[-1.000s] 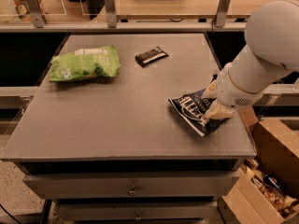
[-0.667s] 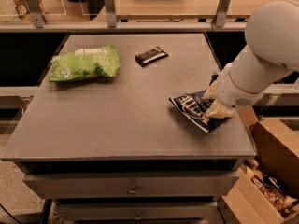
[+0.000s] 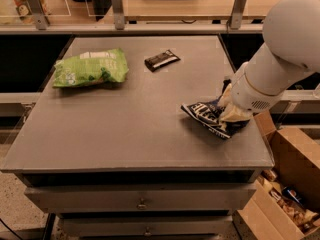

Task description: Move blue chip bag near rxbar chocolate

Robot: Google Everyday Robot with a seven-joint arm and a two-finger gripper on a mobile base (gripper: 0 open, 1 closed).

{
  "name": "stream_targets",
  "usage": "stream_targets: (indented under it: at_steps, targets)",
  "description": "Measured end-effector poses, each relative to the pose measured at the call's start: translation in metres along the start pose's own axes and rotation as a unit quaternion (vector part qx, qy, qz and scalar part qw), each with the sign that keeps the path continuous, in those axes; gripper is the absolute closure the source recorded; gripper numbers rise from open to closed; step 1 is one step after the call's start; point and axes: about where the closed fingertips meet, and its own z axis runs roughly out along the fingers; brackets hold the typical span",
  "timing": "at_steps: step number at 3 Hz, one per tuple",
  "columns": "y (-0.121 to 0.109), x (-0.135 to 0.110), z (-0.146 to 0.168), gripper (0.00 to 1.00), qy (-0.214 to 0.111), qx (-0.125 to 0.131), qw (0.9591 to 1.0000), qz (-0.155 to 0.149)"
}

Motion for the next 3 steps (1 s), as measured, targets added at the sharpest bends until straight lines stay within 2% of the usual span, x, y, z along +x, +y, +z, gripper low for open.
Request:
stream_targets:
  at_steps: [1, 2, 3]
  targets:
    - [-0.028, -0.010, -0.019, 1.00, 0.005, 0.046, 0.9988, -0.015]
    - [-0.060, -0.024, -0.034, 1.00, 0.005, 0.090, 0.9953, -0.035]
    - [-0.085, -0.044, -0.038, 1.00, 0.005, 0.122, 0.9913, -0.050]
